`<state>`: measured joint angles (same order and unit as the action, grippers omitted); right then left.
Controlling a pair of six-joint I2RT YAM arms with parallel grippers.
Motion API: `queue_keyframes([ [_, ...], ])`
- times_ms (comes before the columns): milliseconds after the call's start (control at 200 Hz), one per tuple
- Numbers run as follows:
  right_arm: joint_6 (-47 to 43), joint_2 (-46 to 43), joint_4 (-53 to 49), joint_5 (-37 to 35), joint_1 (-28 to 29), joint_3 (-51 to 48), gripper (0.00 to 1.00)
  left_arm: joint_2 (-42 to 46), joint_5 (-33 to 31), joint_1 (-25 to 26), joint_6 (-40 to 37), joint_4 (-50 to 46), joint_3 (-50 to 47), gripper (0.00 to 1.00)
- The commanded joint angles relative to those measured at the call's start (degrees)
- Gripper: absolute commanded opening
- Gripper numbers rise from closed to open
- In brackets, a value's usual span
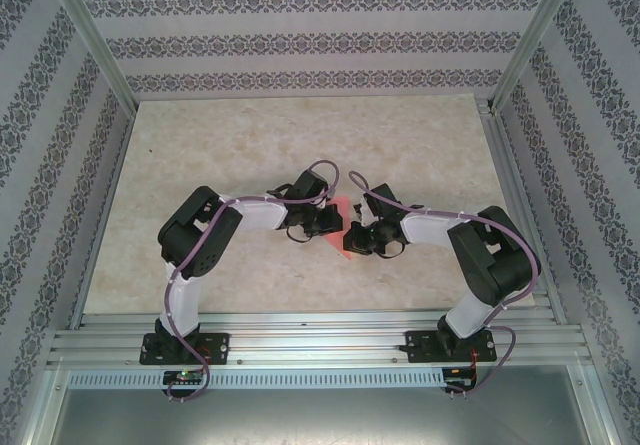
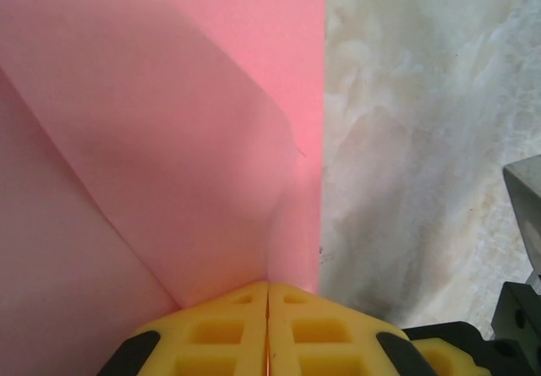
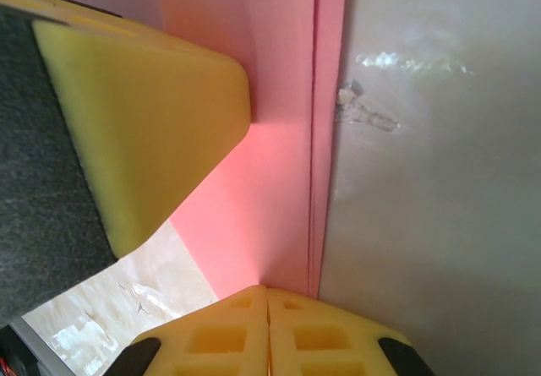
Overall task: Fold a paper plane with a square sheet of paper (fold left side to right side)
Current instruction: Fourth fold the wing at the center of the table.
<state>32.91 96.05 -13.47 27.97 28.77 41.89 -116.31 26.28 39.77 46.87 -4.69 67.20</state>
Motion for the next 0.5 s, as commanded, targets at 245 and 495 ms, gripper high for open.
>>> queue_keyframes([
  [245, -1.79, 5.38, -10.55, -10.74, 1.8, -3.92, 0.07, -2.65, -5.17, -4.22, -5.71, -3.0, 2.13, 0.12],
  [495, -1.81, 5.64, -11.22, -10.92, 2.25, -3.66, 0.07, -4.94, -5.9, -7.47, -8.88, -6.17, 8.02, 0.15],
])
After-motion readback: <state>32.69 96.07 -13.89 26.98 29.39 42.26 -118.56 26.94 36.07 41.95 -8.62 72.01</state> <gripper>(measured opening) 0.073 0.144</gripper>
